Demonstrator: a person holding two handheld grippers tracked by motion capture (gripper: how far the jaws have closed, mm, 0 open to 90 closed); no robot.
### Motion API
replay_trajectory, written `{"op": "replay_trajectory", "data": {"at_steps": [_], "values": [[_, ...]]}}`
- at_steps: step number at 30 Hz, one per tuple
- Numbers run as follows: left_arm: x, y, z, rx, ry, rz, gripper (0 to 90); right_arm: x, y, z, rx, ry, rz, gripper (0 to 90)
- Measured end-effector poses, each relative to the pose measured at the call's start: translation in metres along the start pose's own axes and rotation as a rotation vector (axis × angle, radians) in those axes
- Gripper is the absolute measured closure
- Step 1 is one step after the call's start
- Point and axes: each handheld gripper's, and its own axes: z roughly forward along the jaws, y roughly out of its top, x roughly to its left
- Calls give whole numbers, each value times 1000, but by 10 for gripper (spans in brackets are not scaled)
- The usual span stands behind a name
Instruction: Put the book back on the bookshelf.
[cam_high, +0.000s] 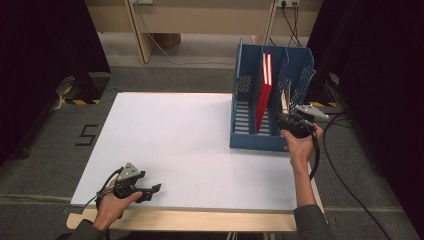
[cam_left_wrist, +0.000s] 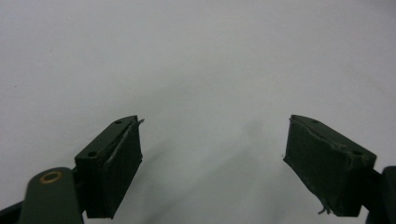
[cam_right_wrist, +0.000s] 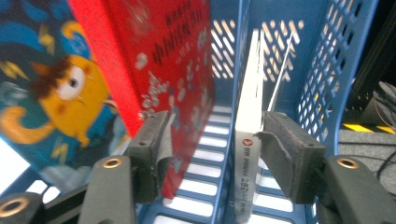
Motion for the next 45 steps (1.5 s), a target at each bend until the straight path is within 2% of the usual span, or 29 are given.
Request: {"op": "replay_trajectory", "data": {"at_steps": [12, 14, 16, 23, 24, 30, 34, 36, 39, 45], "values": [[-1, 0, 0, -3, 0, 7, 177, 28, -21, -41, -4, 64, -55, 309], [0, -1, 0, -1, 2, 7, 177, 34, -25, -44, -10, 51, -85, 289], [0, -1, 0, -3, 4, 3, 177, 38, -29, -46, -2, 68, -76, 271], [1, -2, -2, -11, 8, 4, 176, 56, -47, -57, 5, 98, -98, 225], [1, -2, -3, -5, 8, 9, 176, 59, -50, -59, 5, 108, -88, 219], [2, -2, -3, -4, 9, 8, 175, 74, -64, -65, 17, 153, -116, 218], [0, -3, -2, -2, 3, 2, 174, 81, -76, -66, 39, 166, -149, 215], [0, -3, 0, 7, 4, 10, 173, 84, -83, -67, 41, 175, -139, 214], [-2, -4, 2, 19, -2, 18, 173, 83, -92, -68, 50, 178, -152, 212], [-2, -2, 0, 11, -7, 18, 173, 81, -112, -69, 86, 207, -117, 201]]}}
